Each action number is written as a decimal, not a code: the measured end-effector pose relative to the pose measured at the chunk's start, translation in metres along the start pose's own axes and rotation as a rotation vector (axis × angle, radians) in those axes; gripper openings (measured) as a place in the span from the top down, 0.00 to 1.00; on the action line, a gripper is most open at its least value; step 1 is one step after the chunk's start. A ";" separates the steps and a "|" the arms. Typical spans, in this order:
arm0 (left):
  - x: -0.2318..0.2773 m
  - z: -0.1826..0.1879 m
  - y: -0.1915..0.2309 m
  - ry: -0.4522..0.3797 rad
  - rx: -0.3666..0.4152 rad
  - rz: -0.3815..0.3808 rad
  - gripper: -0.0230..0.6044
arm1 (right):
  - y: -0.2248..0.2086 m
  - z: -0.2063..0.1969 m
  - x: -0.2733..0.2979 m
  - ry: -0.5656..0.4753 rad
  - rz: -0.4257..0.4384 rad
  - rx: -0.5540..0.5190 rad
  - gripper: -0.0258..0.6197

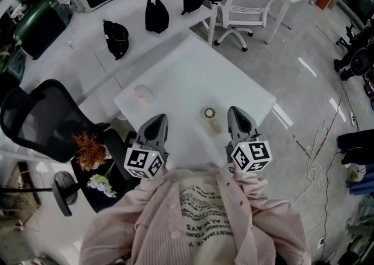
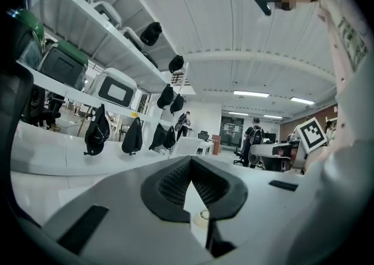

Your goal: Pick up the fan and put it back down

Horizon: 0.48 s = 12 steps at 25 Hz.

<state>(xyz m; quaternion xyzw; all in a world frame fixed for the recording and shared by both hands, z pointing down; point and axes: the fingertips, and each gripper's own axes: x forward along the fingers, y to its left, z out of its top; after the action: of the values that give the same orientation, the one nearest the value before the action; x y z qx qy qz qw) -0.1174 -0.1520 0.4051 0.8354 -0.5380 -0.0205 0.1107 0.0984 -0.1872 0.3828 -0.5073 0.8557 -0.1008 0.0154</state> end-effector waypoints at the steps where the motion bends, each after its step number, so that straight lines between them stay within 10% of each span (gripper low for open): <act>1: 0.000 0.000 0.000 0.001 0.001 0.000 0.96 | 0.000 0.000 -0.001 0.000 -0.003 -0.001 0.96; 12: 0.000 0.004 -0.005 0.006 0.027 -0.003 0.96 | -0.004 0.005 -0.008 -0.017 -0.012 0.001 0.96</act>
<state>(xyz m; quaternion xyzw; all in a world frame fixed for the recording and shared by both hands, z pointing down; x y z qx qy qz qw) -0.1138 -0.1509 0.4000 0.8377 -0.5366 -0.0108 0.1011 0.1063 -0.1825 0.3780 -0.5131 0.8526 -0.0969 0.0222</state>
